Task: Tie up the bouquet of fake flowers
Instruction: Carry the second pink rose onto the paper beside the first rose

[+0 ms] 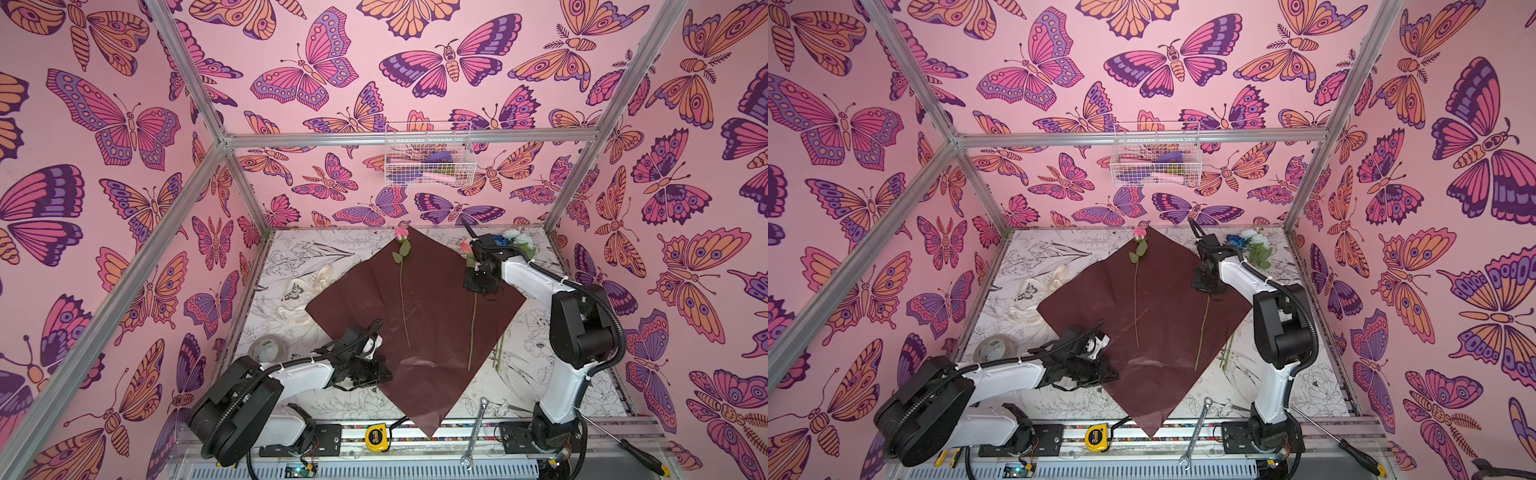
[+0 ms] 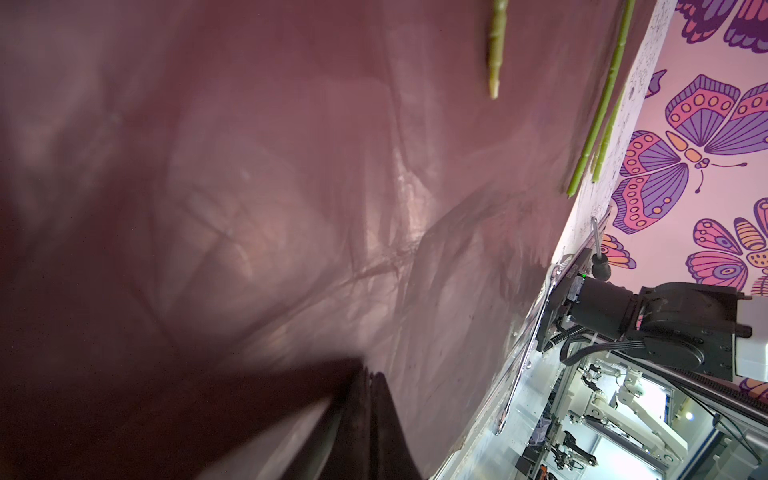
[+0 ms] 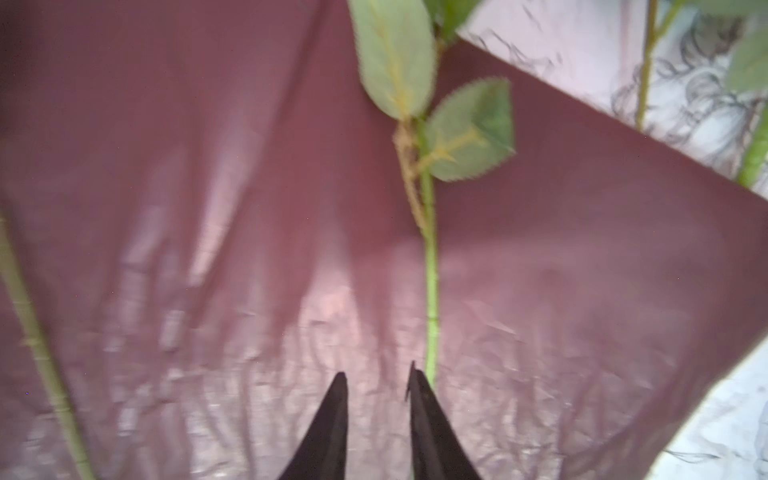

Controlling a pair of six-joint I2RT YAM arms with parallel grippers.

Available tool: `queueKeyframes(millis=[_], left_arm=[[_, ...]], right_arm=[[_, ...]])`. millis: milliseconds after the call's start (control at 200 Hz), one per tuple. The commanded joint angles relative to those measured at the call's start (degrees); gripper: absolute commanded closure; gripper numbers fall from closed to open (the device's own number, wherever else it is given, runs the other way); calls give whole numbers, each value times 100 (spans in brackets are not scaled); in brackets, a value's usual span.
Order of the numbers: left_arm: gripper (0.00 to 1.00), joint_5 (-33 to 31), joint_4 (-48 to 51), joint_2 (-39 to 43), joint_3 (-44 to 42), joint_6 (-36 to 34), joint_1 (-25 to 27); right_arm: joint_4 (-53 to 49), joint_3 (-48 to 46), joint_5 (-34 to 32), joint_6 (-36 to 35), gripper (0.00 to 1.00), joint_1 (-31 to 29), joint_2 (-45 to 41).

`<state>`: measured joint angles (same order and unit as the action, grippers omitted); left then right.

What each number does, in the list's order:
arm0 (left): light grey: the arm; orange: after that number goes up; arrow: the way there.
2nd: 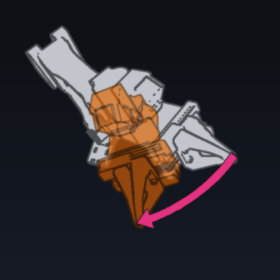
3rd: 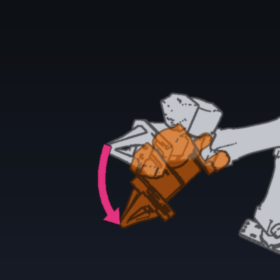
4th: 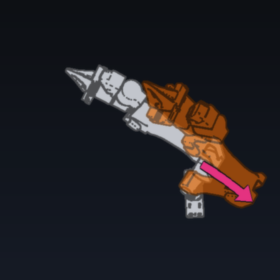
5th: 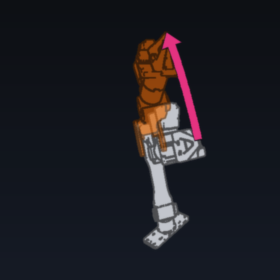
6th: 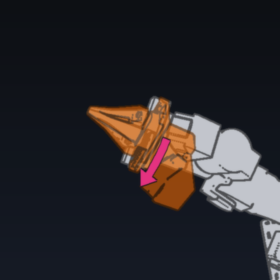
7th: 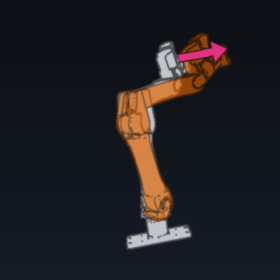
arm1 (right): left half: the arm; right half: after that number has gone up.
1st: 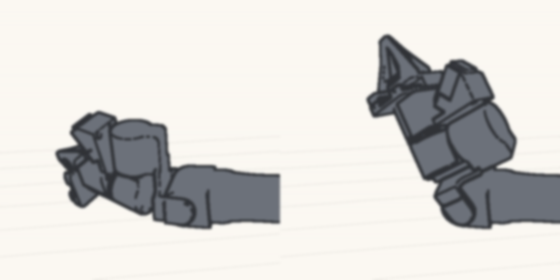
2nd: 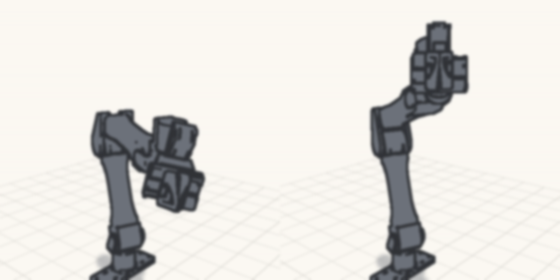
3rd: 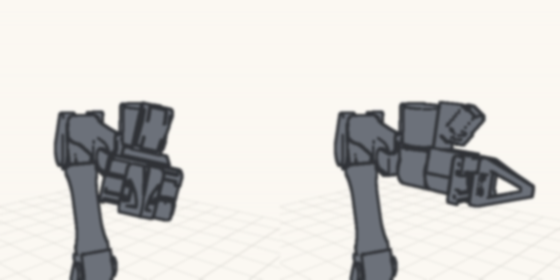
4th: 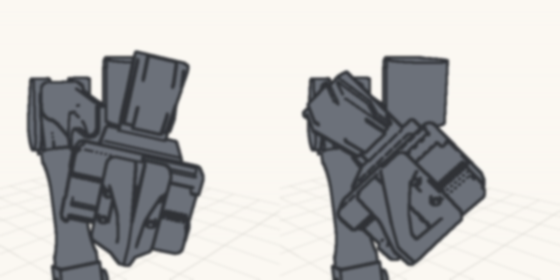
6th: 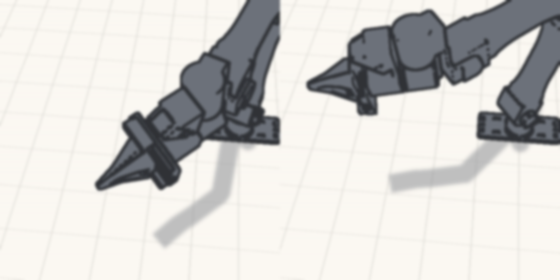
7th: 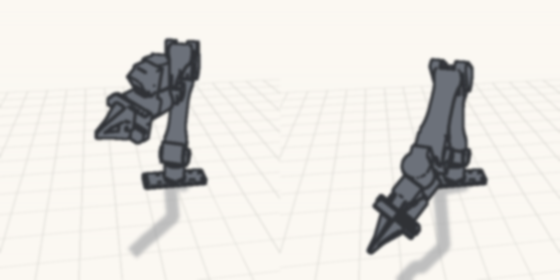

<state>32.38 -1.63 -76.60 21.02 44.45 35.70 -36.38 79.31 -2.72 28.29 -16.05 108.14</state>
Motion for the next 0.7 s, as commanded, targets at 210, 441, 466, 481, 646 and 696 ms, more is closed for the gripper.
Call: queueKeyframes(millis=[210, 441, 466, 481, 646, 696], left_arm=[[100, -314, 427, 92, -159, 91, 27], [100, -294, 428, 66, -142, 53, 28], [100, -295, 430, 67, -142, 47, 29], [100, -290, 432, 74, -135, 47, 33], [100, -287, 442, 73, -137, 55, 31], [100, -294, 439, 70, -137, 56, 26]], right_arm=[[-60, 76, -80, -420, 60, 137, -4], [40, 77, -87, -450, 54, 186, 123], [55, 91, -93, -467, 54, 190, 135], [56, 99, -96, -465, 53, 190, 142], [87, 204, -36, -490, 53, 215, 303], [92, 238, -28, -483, 53, 212, 359]])
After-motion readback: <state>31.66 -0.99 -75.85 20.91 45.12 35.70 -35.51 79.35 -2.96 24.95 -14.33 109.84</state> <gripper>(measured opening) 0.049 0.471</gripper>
